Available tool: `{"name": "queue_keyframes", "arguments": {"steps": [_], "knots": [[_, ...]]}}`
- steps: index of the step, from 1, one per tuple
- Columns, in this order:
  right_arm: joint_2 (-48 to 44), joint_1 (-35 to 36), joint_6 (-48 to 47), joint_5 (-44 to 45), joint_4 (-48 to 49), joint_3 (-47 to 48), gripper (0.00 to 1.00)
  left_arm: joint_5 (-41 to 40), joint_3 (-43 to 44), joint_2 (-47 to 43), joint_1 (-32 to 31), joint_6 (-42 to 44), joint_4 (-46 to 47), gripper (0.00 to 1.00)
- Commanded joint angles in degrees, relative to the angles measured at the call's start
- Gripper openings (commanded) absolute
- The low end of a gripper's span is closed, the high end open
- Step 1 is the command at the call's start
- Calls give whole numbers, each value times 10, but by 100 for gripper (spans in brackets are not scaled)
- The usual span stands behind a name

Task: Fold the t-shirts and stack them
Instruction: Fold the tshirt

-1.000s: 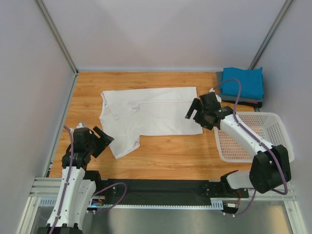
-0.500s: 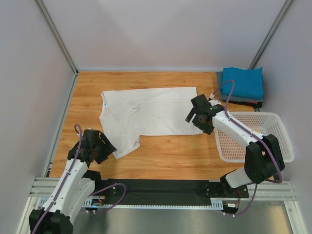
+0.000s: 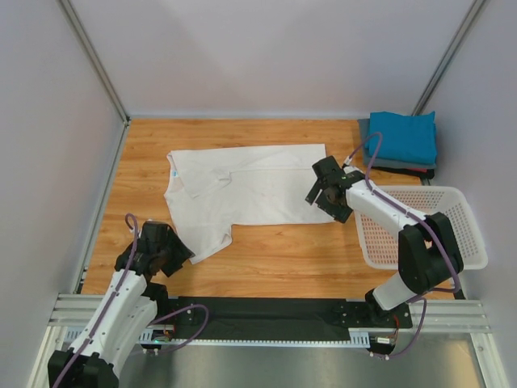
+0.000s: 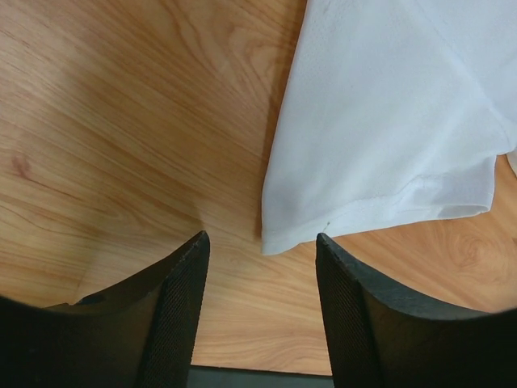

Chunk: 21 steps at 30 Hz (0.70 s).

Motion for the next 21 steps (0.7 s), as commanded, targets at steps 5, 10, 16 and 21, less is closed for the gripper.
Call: {"name": "queue_keyframes", "arguments": {"steps": [5,10,16,21], "knots": [[5,2,14,17,22,18,88,19,-27,31,-13,-23,43,59],[6,1,17,23,19,15,88,15,-30,22,-16,-36,43,57],[17,1,26,30,11,19,89,3,-21,28,-18,-41,20,49],[35,1,32,29,11,29,89,4,-16,40,-20,-40,17,49]]}}
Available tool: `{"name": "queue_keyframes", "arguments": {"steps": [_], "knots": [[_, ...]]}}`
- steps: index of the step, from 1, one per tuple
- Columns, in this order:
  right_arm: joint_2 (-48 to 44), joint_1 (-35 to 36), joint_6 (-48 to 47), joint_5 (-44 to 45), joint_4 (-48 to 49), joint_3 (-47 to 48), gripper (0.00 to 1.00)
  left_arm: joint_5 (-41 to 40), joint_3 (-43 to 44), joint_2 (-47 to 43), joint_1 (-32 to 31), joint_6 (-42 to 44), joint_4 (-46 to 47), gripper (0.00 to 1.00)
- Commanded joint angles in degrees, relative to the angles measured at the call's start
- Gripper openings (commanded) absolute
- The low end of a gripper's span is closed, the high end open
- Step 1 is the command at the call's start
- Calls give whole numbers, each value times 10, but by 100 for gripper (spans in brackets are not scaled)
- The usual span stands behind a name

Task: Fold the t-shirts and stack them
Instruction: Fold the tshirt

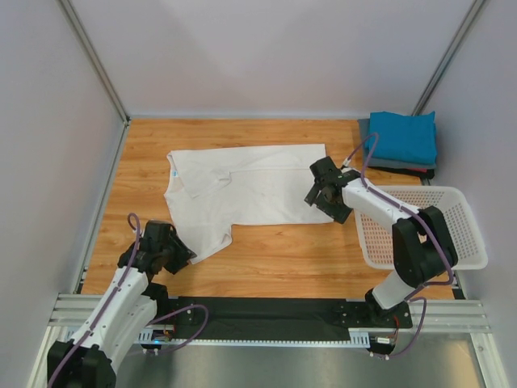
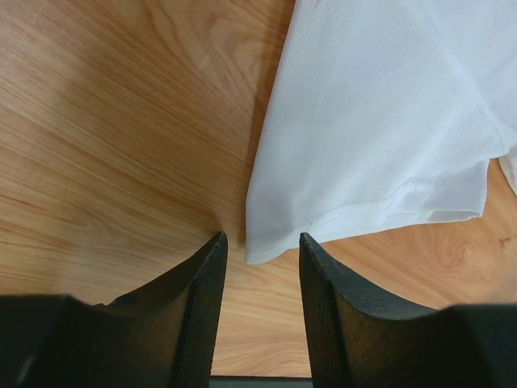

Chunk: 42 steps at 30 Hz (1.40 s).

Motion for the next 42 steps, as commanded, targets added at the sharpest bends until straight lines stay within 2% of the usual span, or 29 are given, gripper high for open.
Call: {"name": "queue_keyframes", "arguments": {"steps": [1,5,16,19,20,22,27,29,40,42], "knots": [[10,1,20,21,8,23,89,-6,3,16,-4,-5,-27,49],[14,2,22,25,6,22,89,-5,6,28,-5,-4,-25,48],[20,1,32,38,-4,22,90,-1,14,68,-7,8,-13,33],[24,1,33,41,-7,22,90,0,19,82,-8,10,-11,20],[26,1,33,42,-9,22,90,0,18,83,-8,10,-9,11],[26,1,37,47,-13,22,89,-2,18,82,-8,9,-8,0],[-1,1,50,67,5,-6,86,-1,18,83,-8,10,-8,0],[-10,1,48,72,11,-15,80,-2,18,81,-8,8,-8,0],[32,1,69,64,-13,-19,73,-9,36,76,-8,18,-12,0],[41,1,73,68,-10,-17,66,-10,35,69,-8,19,-13,0]]}}
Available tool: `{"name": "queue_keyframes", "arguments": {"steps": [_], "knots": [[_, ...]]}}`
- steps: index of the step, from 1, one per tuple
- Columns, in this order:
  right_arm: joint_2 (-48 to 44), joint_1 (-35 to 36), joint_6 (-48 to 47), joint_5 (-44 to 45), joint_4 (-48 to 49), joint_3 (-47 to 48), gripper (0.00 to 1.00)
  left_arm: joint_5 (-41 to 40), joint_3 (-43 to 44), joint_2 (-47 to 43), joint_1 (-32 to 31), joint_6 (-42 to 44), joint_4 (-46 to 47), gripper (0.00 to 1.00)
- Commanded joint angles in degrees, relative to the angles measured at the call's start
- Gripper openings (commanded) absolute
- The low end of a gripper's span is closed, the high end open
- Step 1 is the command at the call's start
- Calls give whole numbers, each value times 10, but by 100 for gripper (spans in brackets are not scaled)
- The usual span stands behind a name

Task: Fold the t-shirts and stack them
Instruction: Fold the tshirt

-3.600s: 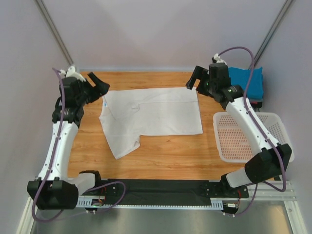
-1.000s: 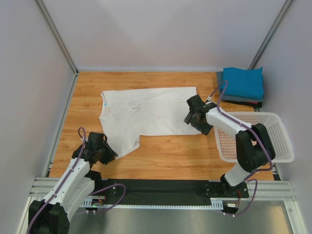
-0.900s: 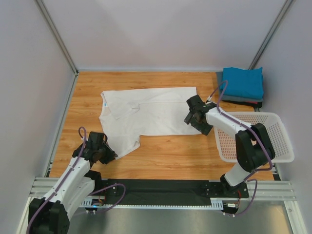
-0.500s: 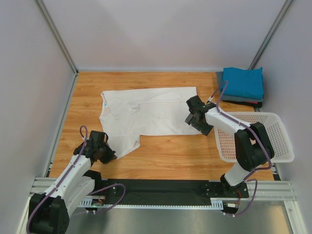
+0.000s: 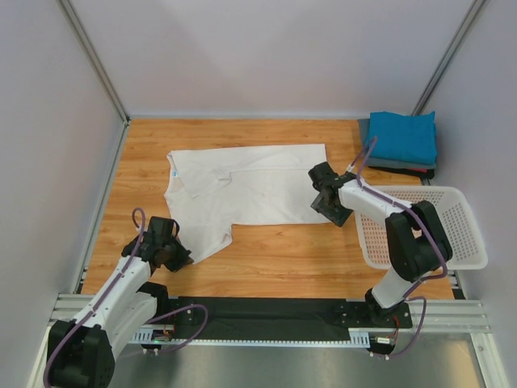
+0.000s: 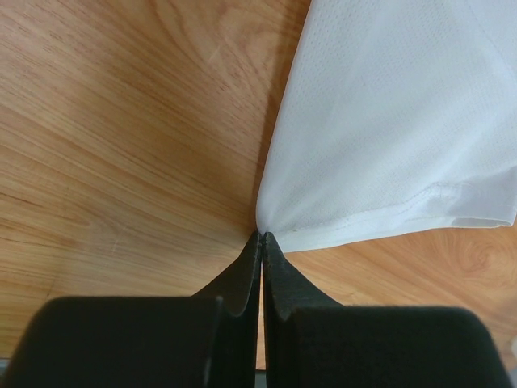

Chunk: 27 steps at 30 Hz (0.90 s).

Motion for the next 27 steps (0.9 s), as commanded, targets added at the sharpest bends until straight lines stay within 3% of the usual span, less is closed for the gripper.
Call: {"name": "queue_keyframes", "arguments": {"steps": [1,15,21,25,27], "knots": [[15,1,27,23,0,2,63,-15,14,-6,-2,13,-22,0],[56,3,39,64,-39,23,59,-24,22,-18,-2,15,-36,0],[72,3,34,73,-45,38,46,-22,22,-16,-2,14,-35,0],[86,6,39,74,-53,44,20,-25,26,-20,-2,15,-40,0],[87,7,41,76,-63,48,14,-25,32,-22,-2,18,-46,0]]}}
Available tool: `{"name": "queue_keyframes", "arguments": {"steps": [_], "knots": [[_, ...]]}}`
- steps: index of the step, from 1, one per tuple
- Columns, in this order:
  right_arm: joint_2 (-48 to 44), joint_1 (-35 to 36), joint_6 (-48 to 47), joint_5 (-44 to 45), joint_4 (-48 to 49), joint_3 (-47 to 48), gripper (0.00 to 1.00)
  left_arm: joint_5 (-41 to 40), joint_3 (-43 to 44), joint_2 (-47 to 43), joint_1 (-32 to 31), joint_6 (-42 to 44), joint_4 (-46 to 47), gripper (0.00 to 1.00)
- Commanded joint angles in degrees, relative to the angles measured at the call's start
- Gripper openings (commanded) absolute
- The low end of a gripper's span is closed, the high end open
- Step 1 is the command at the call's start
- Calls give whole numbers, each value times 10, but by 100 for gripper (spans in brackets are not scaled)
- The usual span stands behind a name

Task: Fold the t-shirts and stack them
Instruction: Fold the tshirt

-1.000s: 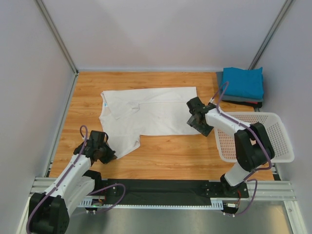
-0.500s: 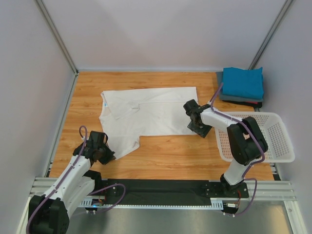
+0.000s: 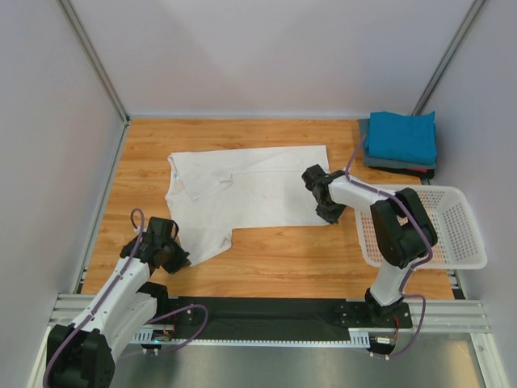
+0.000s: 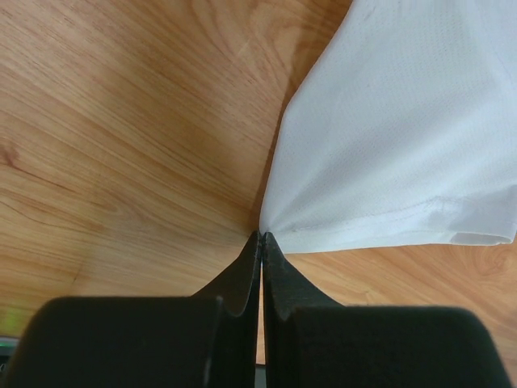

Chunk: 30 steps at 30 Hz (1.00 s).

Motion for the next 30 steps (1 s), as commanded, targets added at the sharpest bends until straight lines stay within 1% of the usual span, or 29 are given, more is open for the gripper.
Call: {"name": "queue_keyframes", "arguments": {"steps": [1,4,9,17,26,30], "knots": [[7,0,20,32,-28,21,10,-9,36,-8,-2,16,-15,0],[-2,0,17,37,-30,30,5,-32,61,-7,-2,24,-21,0],[-2,0,-7,32,-26,62,5,-53,100,6,-2,39,-21,0],[20,-3,-34,38,-31,121,0,-94,188,51,-2,78,2,0],[49,-33,-60,31,-27,180,0,-140,289,155,-2,165,57,0],[56,-47,-70,28,-20,201,0,-146,339,202,-2,195,78,0]]}}
